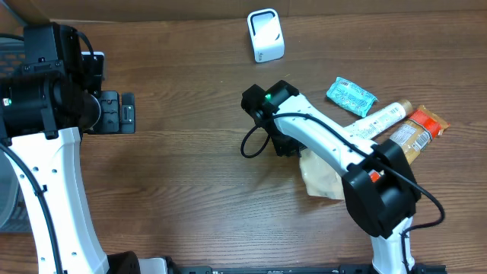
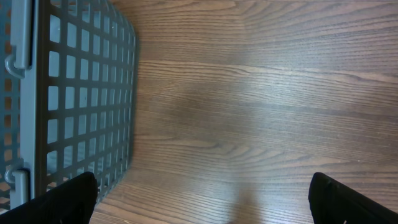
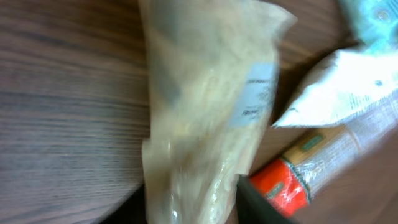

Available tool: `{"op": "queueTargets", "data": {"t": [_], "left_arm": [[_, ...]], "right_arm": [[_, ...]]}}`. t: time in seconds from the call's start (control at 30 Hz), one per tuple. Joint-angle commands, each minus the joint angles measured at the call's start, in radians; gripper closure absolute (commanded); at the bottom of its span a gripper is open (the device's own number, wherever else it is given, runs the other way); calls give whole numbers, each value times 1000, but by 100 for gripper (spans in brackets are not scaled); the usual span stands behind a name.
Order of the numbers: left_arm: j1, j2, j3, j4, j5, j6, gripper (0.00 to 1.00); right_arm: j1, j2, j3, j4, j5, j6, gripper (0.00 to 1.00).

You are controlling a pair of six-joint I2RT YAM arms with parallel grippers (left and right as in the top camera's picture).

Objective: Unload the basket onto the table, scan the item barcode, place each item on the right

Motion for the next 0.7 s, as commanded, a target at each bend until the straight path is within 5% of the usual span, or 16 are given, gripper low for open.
{"op": "queueTargets", "data": {"t": [0.0,0.3,0.67], "left_arm": [[4,5,4,2,4,19,1],[4,5,4,2,4,19,0],[4,5,4,2,4,19,0]], "right_arm": [[-8,11,5,11,-52,-29,52],[-94,11,5,10,-88,-75,50],[-82,9,45,21,-177,-97,35]]}}
